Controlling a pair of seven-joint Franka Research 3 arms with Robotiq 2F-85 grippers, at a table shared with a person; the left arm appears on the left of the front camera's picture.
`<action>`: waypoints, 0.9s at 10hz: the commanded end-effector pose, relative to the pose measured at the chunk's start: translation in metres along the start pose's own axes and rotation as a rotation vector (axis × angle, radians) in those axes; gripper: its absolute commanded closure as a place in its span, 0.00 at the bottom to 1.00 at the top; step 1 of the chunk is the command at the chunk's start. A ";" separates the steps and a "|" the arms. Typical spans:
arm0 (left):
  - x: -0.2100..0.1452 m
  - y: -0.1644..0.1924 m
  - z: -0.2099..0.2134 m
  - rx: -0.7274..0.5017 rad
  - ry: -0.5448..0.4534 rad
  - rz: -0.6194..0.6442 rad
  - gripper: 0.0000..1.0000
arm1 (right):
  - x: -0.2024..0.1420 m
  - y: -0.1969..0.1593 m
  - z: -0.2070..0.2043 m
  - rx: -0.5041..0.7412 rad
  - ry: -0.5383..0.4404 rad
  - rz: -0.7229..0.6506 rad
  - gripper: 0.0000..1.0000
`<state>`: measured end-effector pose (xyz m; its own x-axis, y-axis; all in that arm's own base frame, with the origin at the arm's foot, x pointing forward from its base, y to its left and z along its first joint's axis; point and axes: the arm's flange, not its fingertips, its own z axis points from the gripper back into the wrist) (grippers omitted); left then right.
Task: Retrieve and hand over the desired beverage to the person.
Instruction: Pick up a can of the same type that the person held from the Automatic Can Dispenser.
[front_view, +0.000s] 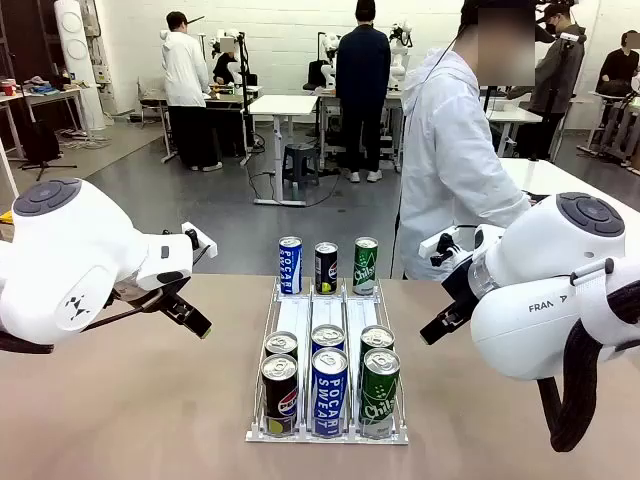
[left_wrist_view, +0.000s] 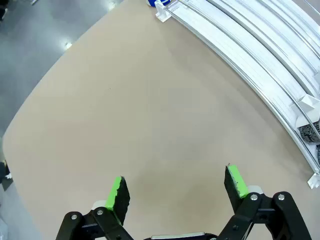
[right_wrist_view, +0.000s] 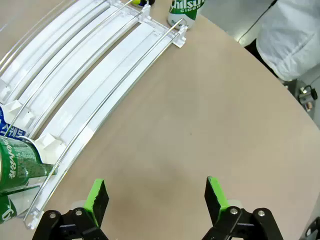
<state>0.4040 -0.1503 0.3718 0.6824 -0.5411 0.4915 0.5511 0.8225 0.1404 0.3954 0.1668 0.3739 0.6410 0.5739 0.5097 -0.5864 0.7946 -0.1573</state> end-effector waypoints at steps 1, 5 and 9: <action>0.000 0.000 0.000 0.000 0.000 0.000 0.00 | 0.000 0.000 0.000 0.000 0.000 0.000 0.00; 0.000 0.000 0.000 0.000 0.000 0.000 0.00 | 0.000 0.000 0.000 0.000 0.000 0.000 0.00; 0.000 0.000 0.000 0.000 0.000 0.000 0.00 | 0.000 0.000 0.000 0.000 0.000 0.000 0.00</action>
<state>0.4040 -0.1504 0.3718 0.6823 -0.5412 0.4915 0.5513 0.8224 0.1404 0.3954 0.1668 0.3739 0.6413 0.5736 0.5097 -0.5860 0.7949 -0.1572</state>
